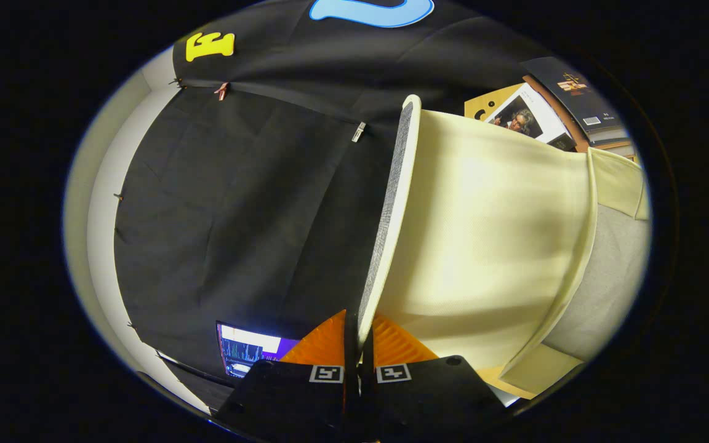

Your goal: Open the storage box then place both shoes into the box .Put the left shoe in first, then the right shoe, with the right side of both shoes facing outward in a uniform manner.

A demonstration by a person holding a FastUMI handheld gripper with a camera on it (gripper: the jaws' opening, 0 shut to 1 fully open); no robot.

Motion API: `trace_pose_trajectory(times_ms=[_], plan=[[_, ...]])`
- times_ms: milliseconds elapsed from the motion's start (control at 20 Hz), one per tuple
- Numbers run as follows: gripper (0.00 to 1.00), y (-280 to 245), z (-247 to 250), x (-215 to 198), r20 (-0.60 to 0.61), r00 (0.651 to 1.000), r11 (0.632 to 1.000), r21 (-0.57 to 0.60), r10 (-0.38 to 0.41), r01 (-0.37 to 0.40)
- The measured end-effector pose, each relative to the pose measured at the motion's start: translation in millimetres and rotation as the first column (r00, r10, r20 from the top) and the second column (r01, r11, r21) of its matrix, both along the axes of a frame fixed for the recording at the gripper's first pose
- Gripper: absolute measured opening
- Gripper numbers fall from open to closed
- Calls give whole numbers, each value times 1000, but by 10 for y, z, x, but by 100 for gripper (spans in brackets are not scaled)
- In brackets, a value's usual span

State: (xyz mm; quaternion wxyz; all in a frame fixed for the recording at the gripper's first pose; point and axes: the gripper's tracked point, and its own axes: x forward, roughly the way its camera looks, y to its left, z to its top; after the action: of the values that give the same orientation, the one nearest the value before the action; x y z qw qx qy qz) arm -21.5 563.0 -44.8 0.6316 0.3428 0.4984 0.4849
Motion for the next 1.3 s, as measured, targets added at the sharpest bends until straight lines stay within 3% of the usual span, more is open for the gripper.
trace_pose_trajectory(times_ms=[250,450,650,900,1100,1300], plan=[[7,78,-55,98,13,999,999,-25,-40,41],[97,-73,-71,237,116,989,994,-52,-92,99],[97,-365,11,307,194,974,988,-70,-121,136],[97,-1003,51,309,365,925,980,-114,-110,162],[97,-1682,22,385,561,825,956,-197,-72,218],[98,-2309,178,507,652,744,917,-194,-144,347]])
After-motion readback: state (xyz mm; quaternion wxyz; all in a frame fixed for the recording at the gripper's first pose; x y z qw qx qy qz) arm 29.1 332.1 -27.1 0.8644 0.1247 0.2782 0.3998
